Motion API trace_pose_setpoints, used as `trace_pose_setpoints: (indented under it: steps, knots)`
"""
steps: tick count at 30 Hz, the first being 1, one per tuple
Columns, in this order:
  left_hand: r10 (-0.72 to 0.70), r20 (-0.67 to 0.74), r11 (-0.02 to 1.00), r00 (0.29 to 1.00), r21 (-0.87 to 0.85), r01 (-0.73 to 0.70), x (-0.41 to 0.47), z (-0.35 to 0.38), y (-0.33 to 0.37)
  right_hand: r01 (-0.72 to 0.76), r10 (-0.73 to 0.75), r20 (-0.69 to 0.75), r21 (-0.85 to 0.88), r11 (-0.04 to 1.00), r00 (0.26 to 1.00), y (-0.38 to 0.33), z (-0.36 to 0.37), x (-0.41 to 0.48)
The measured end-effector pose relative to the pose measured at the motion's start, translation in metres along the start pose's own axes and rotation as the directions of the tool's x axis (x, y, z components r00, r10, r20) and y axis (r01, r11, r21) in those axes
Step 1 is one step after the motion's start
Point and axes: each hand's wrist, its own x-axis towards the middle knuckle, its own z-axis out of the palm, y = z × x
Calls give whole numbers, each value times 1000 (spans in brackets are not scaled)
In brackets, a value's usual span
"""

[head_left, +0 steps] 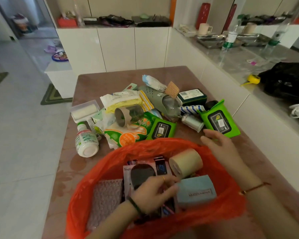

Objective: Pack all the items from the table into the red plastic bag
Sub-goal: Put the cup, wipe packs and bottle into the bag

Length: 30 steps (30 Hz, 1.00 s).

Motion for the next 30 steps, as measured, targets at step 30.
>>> trace_pose_setpoints:
  steps: [30]
  knots:
    - [-508,-352,651,786,-754,83,126,-97,5,-304,141,303,605,736,943,-45,65,90]
